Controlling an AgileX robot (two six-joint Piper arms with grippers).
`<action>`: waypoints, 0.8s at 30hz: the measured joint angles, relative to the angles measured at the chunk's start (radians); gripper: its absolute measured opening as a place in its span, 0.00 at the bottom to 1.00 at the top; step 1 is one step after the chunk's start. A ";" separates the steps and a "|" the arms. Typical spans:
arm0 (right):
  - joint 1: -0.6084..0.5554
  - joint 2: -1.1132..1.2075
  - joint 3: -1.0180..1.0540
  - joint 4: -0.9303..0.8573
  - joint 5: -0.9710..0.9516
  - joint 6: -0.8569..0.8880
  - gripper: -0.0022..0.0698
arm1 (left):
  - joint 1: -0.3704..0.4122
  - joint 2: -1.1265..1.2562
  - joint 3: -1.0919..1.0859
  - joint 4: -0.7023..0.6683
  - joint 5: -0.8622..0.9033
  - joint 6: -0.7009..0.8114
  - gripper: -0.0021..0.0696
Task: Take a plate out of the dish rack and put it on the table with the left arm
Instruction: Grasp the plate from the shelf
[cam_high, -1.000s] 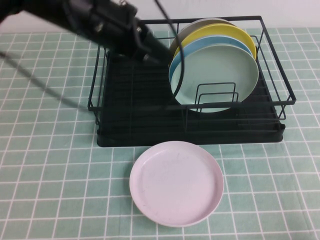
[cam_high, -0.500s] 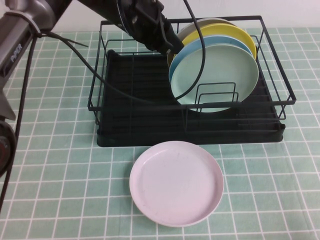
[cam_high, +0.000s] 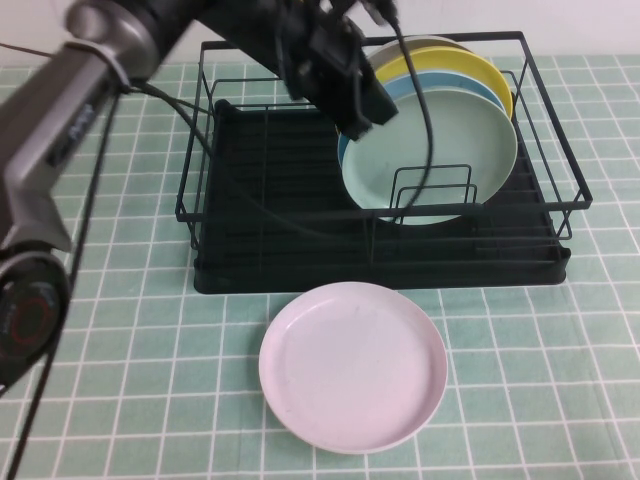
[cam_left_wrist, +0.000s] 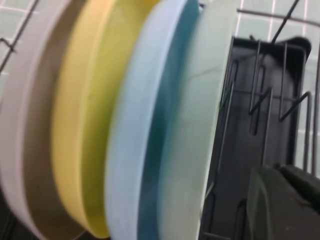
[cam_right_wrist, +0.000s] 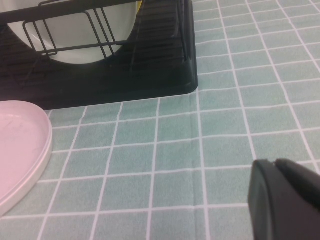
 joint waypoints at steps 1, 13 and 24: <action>0.000 0.000 0.000 0.000 0.000 0.000 0.00 | -0.010 0.005 0.000 0.019 -0.008 0.002 0.03; 0.000 0.000 0.000 0.000 0.000 0.000 0.00 | -0.026 0.012 -0.001 0.097 -0.047 0.005 0.71; 0.000 0.000 0.000 0.000 0.000 0.000 0.00 | -0.026 0.023 -0.001 0.058 -0.122 0.008 0.69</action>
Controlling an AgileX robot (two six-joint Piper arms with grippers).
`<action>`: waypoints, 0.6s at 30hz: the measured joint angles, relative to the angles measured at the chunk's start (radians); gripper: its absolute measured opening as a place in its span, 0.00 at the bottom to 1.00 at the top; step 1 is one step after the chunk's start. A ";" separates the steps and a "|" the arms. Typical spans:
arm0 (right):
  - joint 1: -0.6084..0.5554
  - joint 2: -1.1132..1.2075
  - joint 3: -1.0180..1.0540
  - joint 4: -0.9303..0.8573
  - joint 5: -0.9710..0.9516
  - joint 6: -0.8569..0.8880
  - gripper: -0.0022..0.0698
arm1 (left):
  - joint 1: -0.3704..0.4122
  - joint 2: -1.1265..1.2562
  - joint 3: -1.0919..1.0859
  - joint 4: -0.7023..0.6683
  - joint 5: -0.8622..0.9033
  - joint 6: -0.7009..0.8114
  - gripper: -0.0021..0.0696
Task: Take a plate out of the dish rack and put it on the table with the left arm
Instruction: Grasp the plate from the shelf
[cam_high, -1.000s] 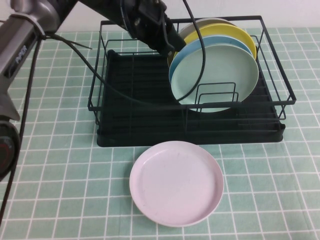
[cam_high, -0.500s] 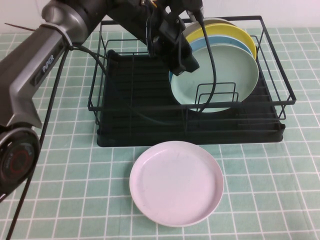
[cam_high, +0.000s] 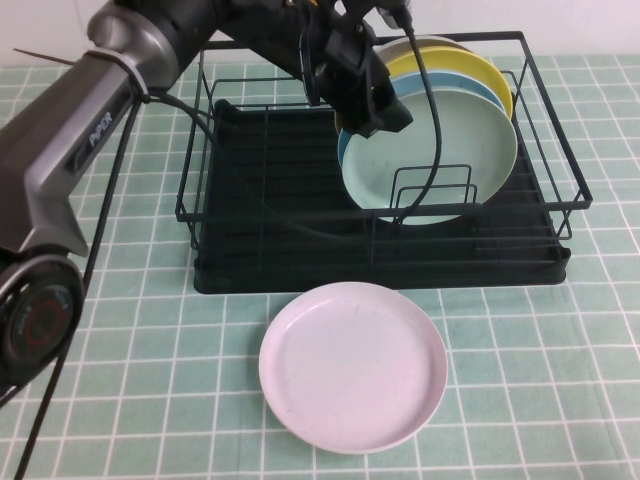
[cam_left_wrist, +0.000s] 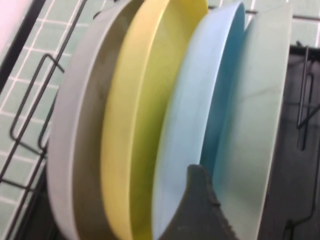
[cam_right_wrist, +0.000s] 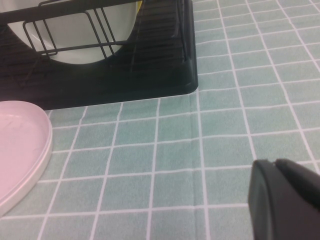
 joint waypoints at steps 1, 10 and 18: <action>0.000 0.000 0.000 0.000 0.000 0.000 0.00 | 0.000 0.005 0.000 -0.012 -0.005 0.001 0.68; 0.000 0.000 0.000 0.000 0.000 0.000 0.00 | 0.000 0.034 0.000 -0.039 -0.008 0.006 0.61; 0.000 0.000 0.000 0.000 0.000 0.000 0.00 | 0.000 0.034 0.000 -0.039 -0.008 0.013 0.60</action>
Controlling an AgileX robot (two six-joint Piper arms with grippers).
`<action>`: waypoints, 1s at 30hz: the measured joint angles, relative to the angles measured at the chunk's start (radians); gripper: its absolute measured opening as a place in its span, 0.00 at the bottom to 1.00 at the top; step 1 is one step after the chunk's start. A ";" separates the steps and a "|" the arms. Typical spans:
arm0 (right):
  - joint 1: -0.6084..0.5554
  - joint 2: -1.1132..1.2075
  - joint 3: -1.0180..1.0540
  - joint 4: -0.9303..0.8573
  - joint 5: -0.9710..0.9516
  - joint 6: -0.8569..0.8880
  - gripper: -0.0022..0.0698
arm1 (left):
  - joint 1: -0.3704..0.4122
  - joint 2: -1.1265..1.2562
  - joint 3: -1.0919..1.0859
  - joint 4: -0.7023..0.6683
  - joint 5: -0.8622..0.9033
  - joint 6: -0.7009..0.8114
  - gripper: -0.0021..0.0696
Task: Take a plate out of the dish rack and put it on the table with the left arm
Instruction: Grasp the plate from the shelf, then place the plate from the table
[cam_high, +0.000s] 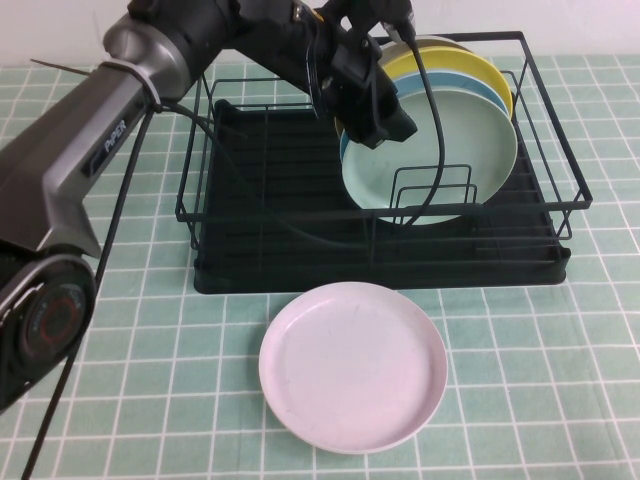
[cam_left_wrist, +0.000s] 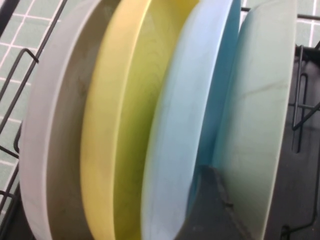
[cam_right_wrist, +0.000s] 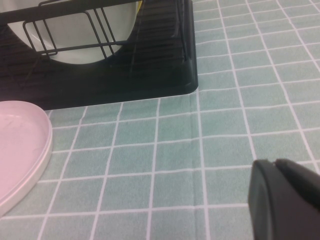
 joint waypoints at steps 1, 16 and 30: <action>0.000 0.000 0.000 0.000 0.000 0.000 0.00 | 0.000 0.000 0.000 0.000 0.000 0.004 0.60; 0.000 0.000 0.000 0.000 0.000 0.000 0.00 | 0.002 0.034 -0.002 0.010 -0.090 0.016 0.15; 0.000 0.000 0.000 0.000 0.000 0.000 0.00 | 0.004 -0.284 -0.002 0.045 -0.072 -0.207 0.10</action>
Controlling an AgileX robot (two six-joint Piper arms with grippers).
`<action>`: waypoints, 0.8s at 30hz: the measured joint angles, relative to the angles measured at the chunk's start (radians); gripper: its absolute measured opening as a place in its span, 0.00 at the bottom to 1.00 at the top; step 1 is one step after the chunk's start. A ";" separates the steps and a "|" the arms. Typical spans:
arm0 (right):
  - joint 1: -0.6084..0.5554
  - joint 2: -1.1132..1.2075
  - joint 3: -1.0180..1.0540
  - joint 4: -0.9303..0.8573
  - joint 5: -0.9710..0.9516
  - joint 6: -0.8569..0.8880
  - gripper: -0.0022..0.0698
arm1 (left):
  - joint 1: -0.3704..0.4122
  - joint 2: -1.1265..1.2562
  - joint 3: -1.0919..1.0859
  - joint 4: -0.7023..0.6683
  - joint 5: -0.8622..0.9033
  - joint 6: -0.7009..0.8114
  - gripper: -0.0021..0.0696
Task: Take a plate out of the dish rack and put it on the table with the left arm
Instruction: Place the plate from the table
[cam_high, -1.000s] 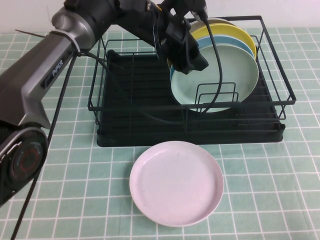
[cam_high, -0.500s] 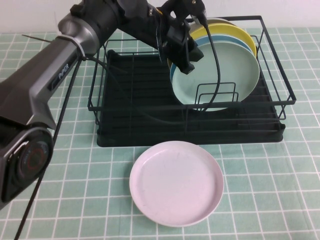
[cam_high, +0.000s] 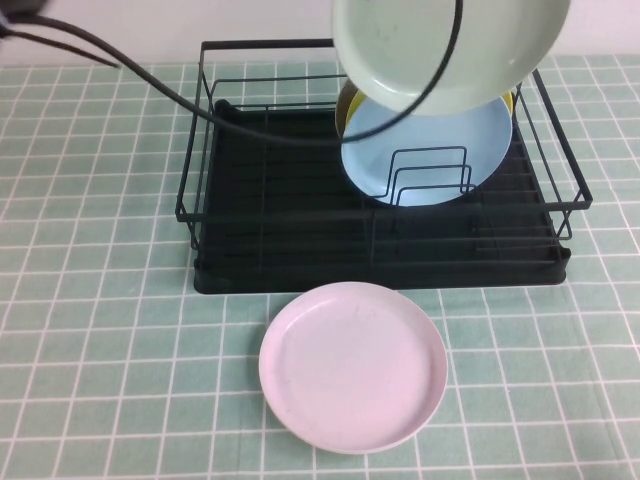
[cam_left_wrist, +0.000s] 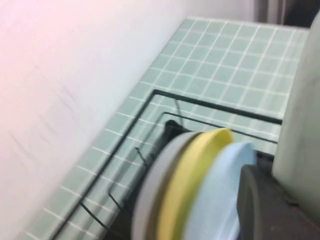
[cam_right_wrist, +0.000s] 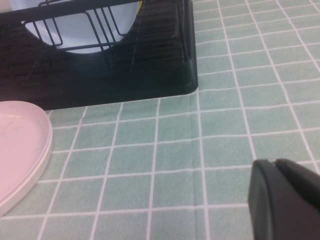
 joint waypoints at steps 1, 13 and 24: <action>0.000 0.000 0.000 0.000 0.000 0.000 0.00 | 0.003 -0.026 0.000 0.002 0.030 -0.031 0.10; 0.000 0.000 0.000 0.000 0.000 0.000 0.00 | 0.083 -0.173 0.197 -0.024 0.281 -0.352 0.10; 0.000 0.000 0.000 0.000 0.000 0.000 0.00 | 0.063 -0.500 1.061 -0.118 -0.073 -0.338 0.10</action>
